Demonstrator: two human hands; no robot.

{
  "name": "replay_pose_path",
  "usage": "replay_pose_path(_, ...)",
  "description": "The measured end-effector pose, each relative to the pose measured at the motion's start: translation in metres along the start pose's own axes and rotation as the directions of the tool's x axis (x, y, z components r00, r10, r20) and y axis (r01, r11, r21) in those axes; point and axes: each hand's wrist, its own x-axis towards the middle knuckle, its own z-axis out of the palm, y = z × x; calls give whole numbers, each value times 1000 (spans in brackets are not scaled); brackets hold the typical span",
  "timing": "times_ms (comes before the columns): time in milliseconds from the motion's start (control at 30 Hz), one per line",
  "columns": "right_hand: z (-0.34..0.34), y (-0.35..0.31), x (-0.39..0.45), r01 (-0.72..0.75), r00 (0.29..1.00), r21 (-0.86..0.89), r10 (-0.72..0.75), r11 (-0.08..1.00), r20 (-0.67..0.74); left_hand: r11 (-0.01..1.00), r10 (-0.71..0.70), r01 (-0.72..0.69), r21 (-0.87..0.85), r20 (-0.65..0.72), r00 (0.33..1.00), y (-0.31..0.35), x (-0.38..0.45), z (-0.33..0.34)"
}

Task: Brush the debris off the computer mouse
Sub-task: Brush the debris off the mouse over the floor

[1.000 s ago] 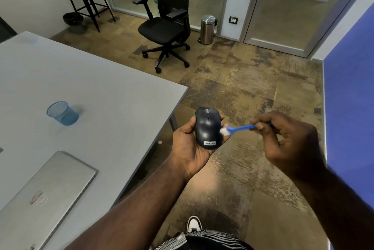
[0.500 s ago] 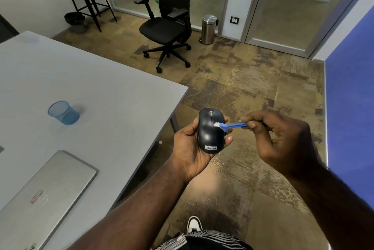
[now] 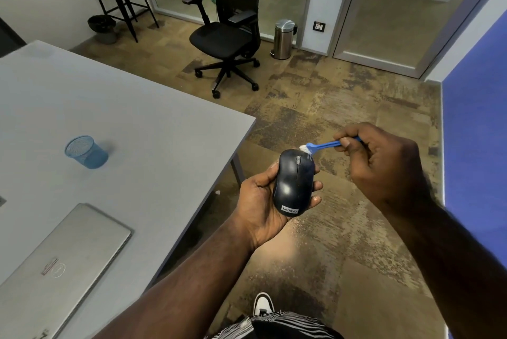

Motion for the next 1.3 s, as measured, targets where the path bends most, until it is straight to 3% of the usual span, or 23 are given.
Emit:
replay_pose_path(167,-2,-2,-2,73,997,12,-74,997,22,1000,8,-7,-29,21,1000,1,2,-2)
replay_pose_path(600,-13,2,-4,48,999,-31,-49,998,-12,994,9,-5,-106,39,999,5,5,-9)
replay_pose_path(733,-13,-2,-9,110,993,11,-111,994,47,990,17,-9,-142,54,998,6,5,-8)
replay_pose_path(900,-15,-9,-17,181,965,157,-206,971,160,987,36,-33,-156,12,999,6,6,-15)
replay_pose_path(1100,-11,-9,-13,115,993,72,-118,991,30,993,47,-50,-103,-37,998,7,6,-5)
replay_pose_path(1233,-7,-16,-15,188,965,96,-202,978,168,995,65,-72,-63,-103,993,5,8,-5)
replay_pose_path(1300,-4,-15,-15,165,973,76,-175,983,149,996,75,-79,-37,-107,991,4,8,-5)
